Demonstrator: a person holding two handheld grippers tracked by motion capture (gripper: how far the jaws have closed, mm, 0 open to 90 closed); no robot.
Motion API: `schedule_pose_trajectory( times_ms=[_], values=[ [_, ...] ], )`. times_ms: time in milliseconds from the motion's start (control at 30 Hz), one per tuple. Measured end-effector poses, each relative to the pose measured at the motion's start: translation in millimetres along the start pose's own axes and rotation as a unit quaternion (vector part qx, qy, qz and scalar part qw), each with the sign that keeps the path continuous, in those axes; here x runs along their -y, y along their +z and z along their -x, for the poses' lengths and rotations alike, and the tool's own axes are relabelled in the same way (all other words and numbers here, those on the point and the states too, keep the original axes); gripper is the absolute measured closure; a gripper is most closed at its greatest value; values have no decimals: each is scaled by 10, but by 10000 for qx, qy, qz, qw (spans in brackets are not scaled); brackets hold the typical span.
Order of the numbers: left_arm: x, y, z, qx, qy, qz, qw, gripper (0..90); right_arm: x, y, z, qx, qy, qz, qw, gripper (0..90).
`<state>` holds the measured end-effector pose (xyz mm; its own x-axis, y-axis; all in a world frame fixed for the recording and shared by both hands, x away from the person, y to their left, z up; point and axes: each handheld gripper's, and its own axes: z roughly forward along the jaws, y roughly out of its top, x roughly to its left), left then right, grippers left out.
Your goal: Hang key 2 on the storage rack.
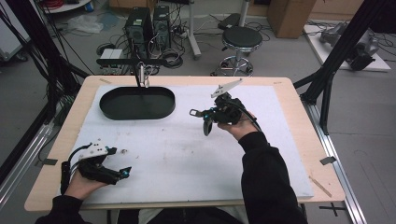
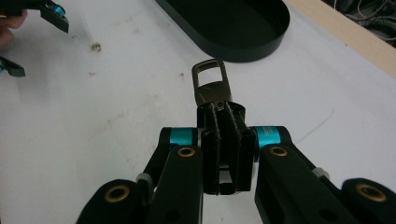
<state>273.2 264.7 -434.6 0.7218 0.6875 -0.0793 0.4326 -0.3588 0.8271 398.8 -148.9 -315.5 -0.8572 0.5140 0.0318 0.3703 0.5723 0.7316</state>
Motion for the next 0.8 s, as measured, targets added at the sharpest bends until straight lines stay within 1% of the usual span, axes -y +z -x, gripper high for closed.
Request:
schedule_pose_trajectory(
  times_ms=[167,267,367,433,500,533,633,700,767,800],
  values=[
    [3,-2,1,-30,-7,9,10000,22,-201,90,8,-9,-99,7,10000,857],
    [3,-2,-5,-50,8,-21,10000,22,-310,123,24,-15,-114,39,9999,856],
    [8,-2,-13,-75,-36,-50,10000,22,-438,177,48,-18,-112,6,9999,857],
    [13,-8,-13,-91,-53,-56,9999,22,-488,206,81,0,-80,2,10000,857],
    [15,-18,-18,-99,-31,-53,9999,22,-531,238,117,-37,-23,67,10000,857],
    [18,-23,-17,-102,-54,-55,9999,22,-545,249,126,-47,-6,78,10000,857],
    [24,-24,-25,-125,-68,-59,9999,22,-602,295,161,-42,55,74,9999,857],
    [28,-21,-29,-147,-95,-43,9998,22,-645,317,184,0,38,54,10000,857],
    [29,-22,-33,-153,-108,-42,9998,22,-691,337,199,-17,64,65,10000,857],
    [29,-25,-35,-160,-121,-54,9998,22,-715,348,203,-13,35,66,10000,857]
  ],
)
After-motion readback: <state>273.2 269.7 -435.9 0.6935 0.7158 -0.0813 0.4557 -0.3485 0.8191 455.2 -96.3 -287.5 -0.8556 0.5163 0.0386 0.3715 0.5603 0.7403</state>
